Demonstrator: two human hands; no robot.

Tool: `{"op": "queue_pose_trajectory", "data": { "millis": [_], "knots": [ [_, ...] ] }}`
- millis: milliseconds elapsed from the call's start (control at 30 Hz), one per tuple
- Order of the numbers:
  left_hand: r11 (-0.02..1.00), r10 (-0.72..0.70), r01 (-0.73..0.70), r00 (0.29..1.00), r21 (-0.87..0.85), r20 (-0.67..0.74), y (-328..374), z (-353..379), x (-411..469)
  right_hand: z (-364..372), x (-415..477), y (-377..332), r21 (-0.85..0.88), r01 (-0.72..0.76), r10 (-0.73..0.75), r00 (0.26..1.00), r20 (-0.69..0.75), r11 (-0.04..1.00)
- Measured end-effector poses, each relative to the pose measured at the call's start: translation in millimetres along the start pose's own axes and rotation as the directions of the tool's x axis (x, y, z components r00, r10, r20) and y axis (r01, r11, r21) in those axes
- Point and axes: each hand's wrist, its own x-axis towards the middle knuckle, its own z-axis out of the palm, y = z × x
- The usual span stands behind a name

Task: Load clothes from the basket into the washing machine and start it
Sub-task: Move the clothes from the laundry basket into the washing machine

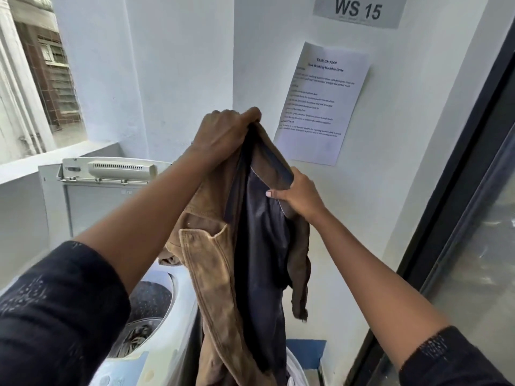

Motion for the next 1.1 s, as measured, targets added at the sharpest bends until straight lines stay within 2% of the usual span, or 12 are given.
{"op": "queue_pose_trajectory", "data": {
  "millis": [133, 267, 333, 467, 567, 633, 733, 800, 867, 967, 1033, 1100],
  "knots": [
    [0.995, -0.097, 0.097, 0.994, 0.003, 0.058, -24, 2, -6, -5, 22, -12, -0.12, -0.027, 0.012, 0.992, -0.127, 0.992],
    [0.95, -0.271, 0.288, 0.952, -0.117, 0.146, -45, 11, -24, -17, 34, -38, -0.369, 0.01, -0.127, 0.948, -0.293, 0.929],
    [0.89, -0.356, 0.398, 0.912, -0.225, 0.204, -56, 15, -33, -18, 38, -50, -0.405, 0.045, -0.202, 0.914, -0.353, 0.913],
    [0.793, -0.348, 0.462, 0.879, -0.397, 0.327, -58, 23, -47, -16, 48, -72, -0.279, 0.043, -0.17, 0.878, -0.448, 0.959],
    [0.586, -0.33, 0.571, 0.817, -0.576, 0.473, -46, 41, -75, -15, 53, -81, -0.109, 0.009, -0.06, 0.876, -0.478, 0.994],
    [0.485, -0.238, 0.608, 0.783, -0.628, 0.574, -40, 60, -107, -19, 54, -83, 0.006, -0.029, 0.028, 0.856, -0.516, 1.0],
    [0.407, -0.232, 0.715, 0.683, -0.569, 0.692, -36, 106, -167, -31, 55, -83, 0.122, -0.052, 0.112, 0.814, -0.57, 0.991],
    [0.299, -0.231, 0.839, 0.525, -0.454, 0.819, -27, 132, -204, -39, 57, -85, 0.156, -0.044, 0.129, 0.796, -0.591, 0.987],
    [0.221, -0.099, 0.901, 0.402, -0.373, 0.91, -12, 150, -230, -45, 59, -87, 0.157, -0.025, 0.117, 0.785, -0.609, 0.987],
    [0.24, -0.108, 0.911, 0.368, -0.335, 0.923, 1, 174, -240, -55, 58, -89, 0.149, -0.011, 0.104, 0.766, -0.634, 0.989],
    [0.334, -0.133, 0.896, 0.353, -0.294, 0.926, -1, 177, -231, -62, 57, -84, 0.137, -0.026, 0.108, 0.758, -0.643, 0.99],
    [0.448, -0.194, 0.854, 0.381, -0.264, 0.904, -7, 176, -219, -66, 53, -71, 0.103, -0.065, 0.117, 0.749, -0.652, 0.993]
  ]
}}
